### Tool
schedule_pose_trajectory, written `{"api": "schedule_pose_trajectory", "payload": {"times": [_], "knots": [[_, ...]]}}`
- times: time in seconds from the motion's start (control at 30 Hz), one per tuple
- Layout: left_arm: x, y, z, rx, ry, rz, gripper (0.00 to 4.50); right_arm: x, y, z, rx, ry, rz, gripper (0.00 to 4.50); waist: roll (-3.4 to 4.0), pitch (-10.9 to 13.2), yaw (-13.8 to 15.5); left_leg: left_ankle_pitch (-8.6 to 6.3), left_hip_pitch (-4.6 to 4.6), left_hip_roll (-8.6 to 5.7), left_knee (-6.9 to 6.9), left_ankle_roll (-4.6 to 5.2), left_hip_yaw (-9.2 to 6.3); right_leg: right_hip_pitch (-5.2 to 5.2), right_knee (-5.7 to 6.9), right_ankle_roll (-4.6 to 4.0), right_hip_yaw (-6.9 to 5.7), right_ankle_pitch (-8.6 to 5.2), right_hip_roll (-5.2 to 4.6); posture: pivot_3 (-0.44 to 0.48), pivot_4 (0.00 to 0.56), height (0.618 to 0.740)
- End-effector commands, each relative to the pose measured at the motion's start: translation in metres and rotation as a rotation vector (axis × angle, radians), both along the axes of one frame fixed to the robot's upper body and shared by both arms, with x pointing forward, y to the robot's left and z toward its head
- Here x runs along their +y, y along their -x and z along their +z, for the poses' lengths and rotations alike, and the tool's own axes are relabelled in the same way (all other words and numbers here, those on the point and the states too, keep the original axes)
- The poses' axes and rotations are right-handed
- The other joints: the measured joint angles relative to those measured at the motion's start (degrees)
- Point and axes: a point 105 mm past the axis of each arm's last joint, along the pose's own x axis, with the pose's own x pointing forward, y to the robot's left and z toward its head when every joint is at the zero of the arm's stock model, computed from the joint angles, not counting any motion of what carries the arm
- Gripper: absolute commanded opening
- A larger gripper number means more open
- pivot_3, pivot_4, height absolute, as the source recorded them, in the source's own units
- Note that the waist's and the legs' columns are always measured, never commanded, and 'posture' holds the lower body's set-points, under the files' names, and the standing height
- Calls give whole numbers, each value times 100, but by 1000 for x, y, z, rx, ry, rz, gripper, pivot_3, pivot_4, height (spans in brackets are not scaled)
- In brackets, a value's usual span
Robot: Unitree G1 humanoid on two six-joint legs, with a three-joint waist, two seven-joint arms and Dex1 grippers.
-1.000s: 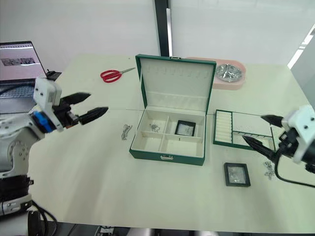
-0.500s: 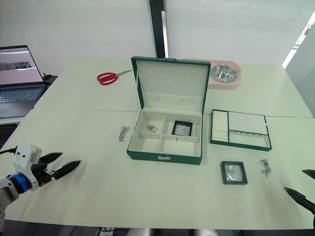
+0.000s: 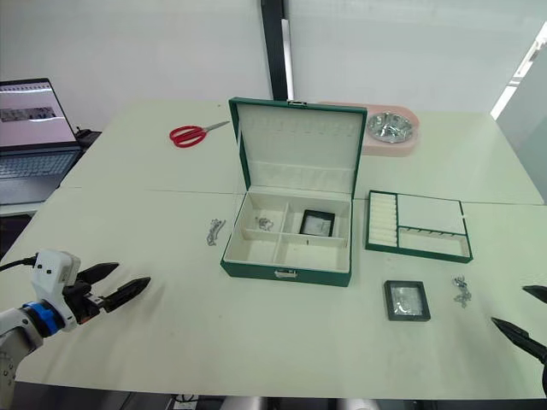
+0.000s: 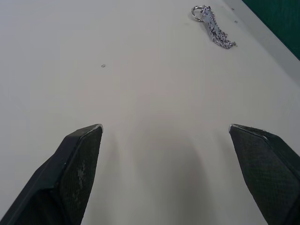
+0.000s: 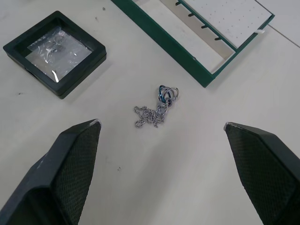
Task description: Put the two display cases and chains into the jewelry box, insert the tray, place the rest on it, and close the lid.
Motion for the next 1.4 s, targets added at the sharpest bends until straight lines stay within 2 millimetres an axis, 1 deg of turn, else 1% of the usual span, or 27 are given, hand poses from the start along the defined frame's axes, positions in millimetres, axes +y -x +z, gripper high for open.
{"api": "schedule_pose_trajectory", "payload": {"times": [0.03, 0.13, 0.23, 0.37, 0.43, 0.5, 0.57, 0.67, 0.77, 0.83, 0.9, 1.0, 1.1, 1.17, 1.23, 1.33, 1.4], "knots": [[-5, -4, 13, -54, 5, 13, 4466, 38, -20, 29, -92, 0, 165, 4500, 9, -5, -18, 0, 1, 0, 0, 0, 1, 0, 2, 0, 1, 0, 0, 0, 150, 740], [-15, -5, 13, -59, 18, 9, 4466, 73, -32, 44, -104, -7, 317, 4500, 11, -6, -31, 0, 1, 0, 2, 0, 2, 0, 3, 0, 2, 0, 1, 0, 150, 740], [-25, -4, 14, -67, 31, 9, 4466, 113, -42, 63, -120, -42, 496, 4500, 9, -6, -8, 0, -1, 0, 4, 0, -3, 2, 2, 0, -2, 0, 3, 0, 150, 740], [-33, -5, 15, -87, 58, 36, 4466, 163, -49, 86, -142, -142, 705, 4500, 0, -3, 6, 0, -4, -3, 8, 0, -3, 2, -1, 0, -1, 0, 2, 0, 150, 740], [-39, -7, 14, -98, 75, 50, 4466, 181, -52, 93, -140, -179, 787, 4500, 1, -1, 3, 0, -4, -2, 10, 0, -4, 3, -2, 0, -2, 0, 2, 0, 150, 740], [-49, -10, 13, -110, 89, 52, 4466, 198, -57, 100, -159, -219, 856, 4500, -4, 0, 1, 0, -3, -2, 10, 0, -6, 4, -2, 0, -3, 0, 2, 0, 150, 740], [-66, -18, 14, -145, 122, 67, 4466, 215, -65, 109, -187, -259, 910, 4500, -5, 0, 11, 0, -5, -4, 12, 0, -7, 5, -2, 0, -3, 1, 1, 0, 150, 740], [-81, -28, 16, -177, 149, 103, 4466, 227, -73, 115, -214, -272, 936, 4500, -18, -2, 41, 1, -11, -5, 17, -1, -11, 3, -1, 1, -6, 1, 0, 0, 150, 740], [-96, -47, 15, -202, 171, 166, 4466, 234, -76, 113, -222, -282, 946, 4500, -20, -2, 74, 1, -14, -7, 17, -2, -14, 4, -3, 1, -10, 2, 0, 0, 150, 740], [-98, -57, 15, -209, 174, 231, 4466, 235, -76, 111, -220, -282, 946, 4500, -20, -2, 73, 1, -16, -7, 20, -1, -14, 5, -3, 2, -11, 3, 0, 0, 150, 740], [-99, -62, 13, -202, 161, 262, 4466, 236, -76, 111, -218, -284, 946, 4500, -20, -2, 74, 2, -16, -7, 20, -3, -12, 4, -2, 2, -11, 3, 0, 0, 150, 740], [-109, -79, 3, -160, 167, 273, 4466, 236, -74, 109, -215, -288, 938, 4500, -19, -3, 61, 3, -11, -5, 17, -4, -9, 4, 1, 1, -13, 3, 1, 0, 150, 740], [-111, -90, -8, -113, 173, 317, 4466, 236, -74, 108, -214, -290, 931, 4500, -19, -3, 61, 3, -12, -5, 19, -3, -9, 5, 1, 1, -15, 3, 0, 0, 150, 740], [-114, -95, -14, -88, 161, 311, 4466, 236, -73, 108, -215, -289, 929, 4500, -21, -2, 61, 3, -12, -5, 20, -4, -9, 5, 0, 2, -15, 3, 0, 0, 150, 740], [-124, -100, -19, -59, 158, 281, 4466, 237, -72, 107, -215, -291, 928, 4500, -20, -2, 70, 5, -11, -5, 19, -7, -9, 5, 1, 2, -15, 3, 0, 0, 150, 740], [-131, -101, -28, -11, 130, 262, 4466, 238, -71, 108, -215, -295, 929, 4500, -19, -3, 75, 6, -10, -6, 20, -8, -9, 8, 0, 2, -15, 3, 0, 0, 150, 740], [-132, -98, -32, 17, 100, 249, 4076, 238, -70, 108, -215, -301, 926, 4500, -19, -3, 74, 6, -10, -6, 20, -8, -9, 10, -1, 2, -15, 3, 0, 0, 150, 740]]}}
